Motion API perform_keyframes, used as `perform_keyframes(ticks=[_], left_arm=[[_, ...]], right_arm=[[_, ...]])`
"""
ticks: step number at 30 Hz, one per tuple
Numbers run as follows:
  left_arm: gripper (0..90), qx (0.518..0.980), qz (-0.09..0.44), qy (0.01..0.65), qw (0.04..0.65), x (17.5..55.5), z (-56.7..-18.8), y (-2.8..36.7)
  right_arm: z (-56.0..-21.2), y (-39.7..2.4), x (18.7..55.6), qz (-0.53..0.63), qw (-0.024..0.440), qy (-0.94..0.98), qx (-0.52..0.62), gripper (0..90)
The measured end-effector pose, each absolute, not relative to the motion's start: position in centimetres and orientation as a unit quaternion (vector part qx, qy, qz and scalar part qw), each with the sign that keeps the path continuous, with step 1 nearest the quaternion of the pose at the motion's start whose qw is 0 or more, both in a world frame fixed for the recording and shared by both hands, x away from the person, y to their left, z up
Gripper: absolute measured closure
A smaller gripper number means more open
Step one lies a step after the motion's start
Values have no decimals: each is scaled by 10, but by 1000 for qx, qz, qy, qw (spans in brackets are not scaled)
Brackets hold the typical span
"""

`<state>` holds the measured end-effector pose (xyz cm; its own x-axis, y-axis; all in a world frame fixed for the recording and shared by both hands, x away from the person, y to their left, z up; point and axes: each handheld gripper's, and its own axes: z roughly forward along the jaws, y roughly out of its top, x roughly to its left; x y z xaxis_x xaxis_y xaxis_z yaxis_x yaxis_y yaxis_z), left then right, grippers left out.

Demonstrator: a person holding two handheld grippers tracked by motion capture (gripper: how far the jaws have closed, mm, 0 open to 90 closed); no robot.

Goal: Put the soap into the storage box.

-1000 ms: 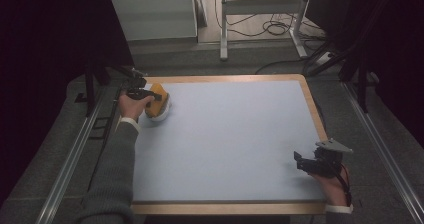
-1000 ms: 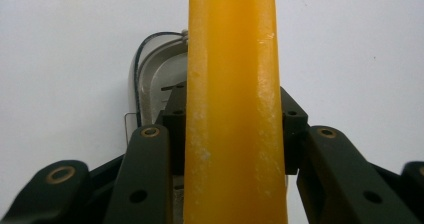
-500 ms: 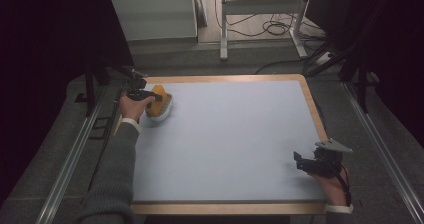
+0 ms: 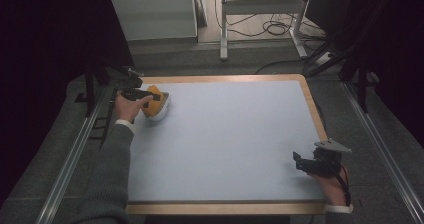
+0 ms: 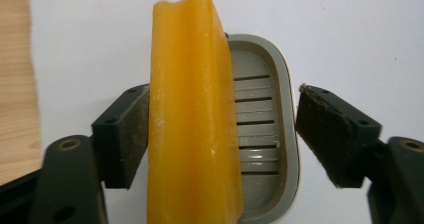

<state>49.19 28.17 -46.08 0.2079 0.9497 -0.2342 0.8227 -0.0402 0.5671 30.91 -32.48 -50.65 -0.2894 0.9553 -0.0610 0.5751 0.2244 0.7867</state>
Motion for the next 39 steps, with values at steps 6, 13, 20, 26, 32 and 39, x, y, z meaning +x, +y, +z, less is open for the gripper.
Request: perform_keyframes(ticks=[6,13,20,26,32,39], left_arm=[[223,712,120,606,333,482,-452,287],[221,725,120,574,361,467,-438,283],[223,747,115,533,380,448,-431,270],[229,754,120,507,399,419,-435,264],[247,762,132,485,409,388,-447,260],[248,770,121,469,415,352,-470,256]], right_arm=[[-506,-325,309,336,283,729,524,46],[-506,-323,309,336,283,730,523,46],[-506,-325,309,337,283,730,523,46],[-504,-325,308,340,285,728,522,46],[-502,-325,307,343,286,728,521,46],[-502,-323,307,342,286,729,520,46]])
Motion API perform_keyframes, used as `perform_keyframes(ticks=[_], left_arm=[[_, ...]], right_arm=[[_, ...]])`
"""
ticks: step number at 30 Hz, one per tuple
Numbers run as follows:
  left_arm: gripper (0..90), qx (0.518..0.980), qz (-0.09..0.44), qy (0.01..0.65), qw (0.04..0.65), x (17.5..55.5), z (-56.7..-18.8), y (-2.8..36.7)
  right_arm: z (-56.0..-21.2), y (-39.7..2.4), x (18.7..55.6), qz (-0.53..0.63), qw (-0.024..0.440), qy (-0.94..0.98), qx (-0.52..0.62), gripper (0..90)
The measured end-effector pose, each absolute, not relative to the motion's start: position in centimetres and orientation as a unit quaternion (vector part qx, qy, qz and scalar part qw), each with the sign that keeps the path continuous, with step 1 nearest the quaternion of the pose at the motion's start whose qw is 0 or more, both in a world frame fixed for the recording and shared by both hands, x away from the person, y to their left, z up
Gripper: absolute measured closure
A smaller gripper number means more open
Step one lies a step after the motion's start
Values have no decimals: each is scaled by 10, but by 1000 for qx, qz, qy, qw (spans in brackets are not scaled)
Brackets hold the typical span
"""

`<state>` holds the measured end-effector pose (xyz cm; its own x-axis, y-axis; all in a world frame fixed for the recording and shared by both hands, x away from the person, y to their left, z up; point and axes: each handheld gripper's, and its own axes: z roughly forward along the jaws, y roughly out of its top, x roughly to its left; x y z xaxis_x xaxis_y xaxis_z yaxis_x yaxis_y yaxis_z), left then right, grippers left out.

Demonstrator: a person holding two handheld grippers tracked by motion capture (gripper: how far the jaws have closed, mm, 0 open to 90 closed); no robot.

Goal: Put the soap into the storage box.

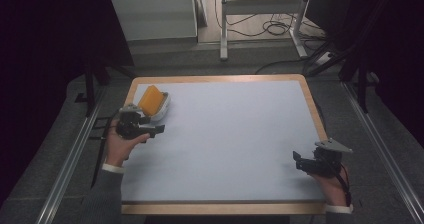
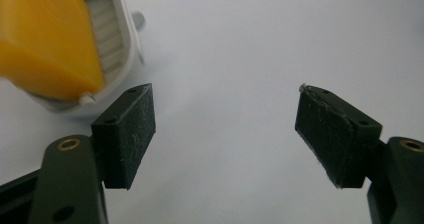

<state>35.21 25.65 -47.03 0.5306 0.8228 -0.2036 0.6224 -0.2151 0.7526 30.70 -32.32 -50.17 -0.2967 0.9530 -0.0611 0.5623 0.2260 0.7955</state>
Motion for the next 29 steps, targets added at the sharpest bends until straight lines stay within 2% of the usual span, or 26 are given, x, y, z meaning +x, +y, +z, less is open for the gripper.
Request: perform_keyframes(ticks=[13,29], left_arm=[[253,770,103,464,427,310,-504,255],[244,782,95,462,407,310,-515,250]], right_arm=[[-501,-321,306,341,287,733,514,46],[-502,-309,307,348,278,744,499,46]])
